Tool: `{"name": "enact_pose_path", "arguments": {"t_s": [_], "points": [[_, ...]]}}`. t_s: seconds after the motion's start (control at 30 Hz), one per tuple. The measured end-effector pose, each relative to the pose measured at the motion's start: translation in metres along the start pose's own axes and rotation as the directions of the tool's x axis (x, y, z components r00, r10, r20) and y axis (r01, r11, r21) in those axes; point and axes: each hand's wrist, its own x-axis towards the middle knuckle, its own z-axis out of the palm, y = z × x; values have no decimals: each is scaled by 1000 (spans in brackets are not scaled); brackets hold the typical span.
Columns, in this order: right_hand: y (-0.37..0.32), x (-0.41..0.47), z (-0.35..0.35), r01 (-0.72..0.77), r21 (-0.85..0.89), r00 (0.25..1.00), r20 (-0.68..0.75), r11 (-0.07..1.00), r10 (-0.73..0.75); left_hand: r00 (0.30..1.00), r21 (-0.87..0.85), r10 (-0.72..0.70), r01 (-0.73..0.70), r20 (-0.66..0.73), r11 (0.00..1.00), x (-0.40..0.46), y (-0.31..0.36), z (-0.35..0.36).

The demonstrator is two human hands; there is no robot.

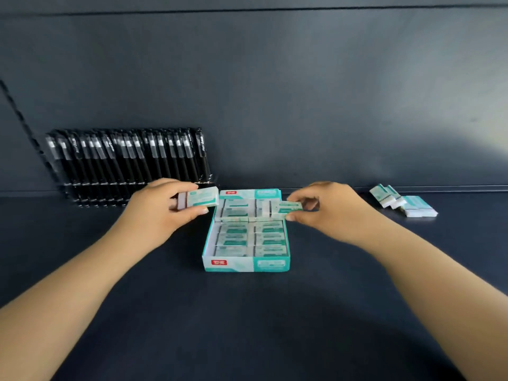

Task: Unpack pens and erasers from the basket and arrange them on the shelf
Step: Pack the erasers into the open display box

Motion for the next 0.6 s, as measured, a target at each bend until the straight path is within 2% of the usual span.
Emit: {"name": "enact_pose_path", "arguments": {"t_s": [0.13, 0.3, 0.4, 0.6], "points": [[-32, 17, 24, -78, -83, 996, 35, 993, 81, 998, -110, -31, 36, 47, 993, 10, -29, -2], [-53, 32, 53, -71, -223, 990, 106, 972, 97, 996, -225, -58, 73, 74, 972, 8, -44, 4], [-54, 33, 59, -108, -163, 991, 63, 981, 119, 994, -300, -68, 91, 88, 950, 5, -48, 6], [-48, 31, 66, -16, -137, 999, 44, 990, 22, 993, -326, -49, 80, 104, 942, 8, -51, 8]]}}
